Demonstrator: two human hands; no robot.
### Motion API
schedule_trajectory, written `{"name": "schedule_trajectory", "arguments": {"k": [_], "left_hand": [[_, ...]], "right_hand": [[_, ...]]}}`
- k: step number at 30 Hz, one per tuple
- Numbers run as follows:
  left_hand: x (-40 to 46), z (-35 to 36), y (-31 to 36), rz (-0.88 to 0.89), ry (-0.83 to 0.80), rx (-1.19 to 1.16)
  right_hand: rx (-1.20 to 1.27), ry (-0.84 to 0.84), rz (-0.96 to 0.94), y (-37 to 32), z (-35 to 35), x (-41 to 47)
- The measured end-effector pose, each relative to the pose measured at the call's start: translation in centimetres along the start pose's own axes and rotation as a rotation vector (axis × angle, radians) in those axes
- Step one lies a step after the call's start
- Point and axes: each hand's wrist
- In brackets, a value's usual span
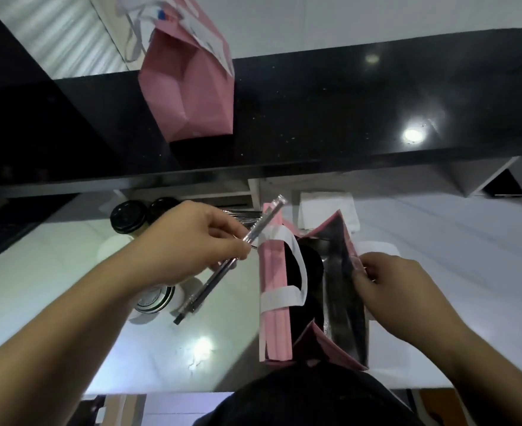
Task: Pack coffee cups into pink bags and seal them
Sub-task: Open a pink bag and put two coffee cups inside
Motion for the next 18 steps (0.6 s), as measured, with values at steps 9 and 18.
{"name": "schedule_trajectory", "arguments": {"k": [9,18], "left_hand": [[3.5,9.0,7.9,0.005,-0.159,0.581],[5.3,14.0,8.8,0.011,-0.104,0.685]], "right_hand": [[0.04,-0.043,0.012,-0.3,-0.4,0.2],[0.02,-0.08,0.014,0.3,-0.6,0.2]]}}
Point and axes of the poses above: each hand's wrist, its own x-axis towards the middle knuckle, its own z-axis out of the palm, y = z × x, and after that the axes turned 1 degree about -x, right-handed
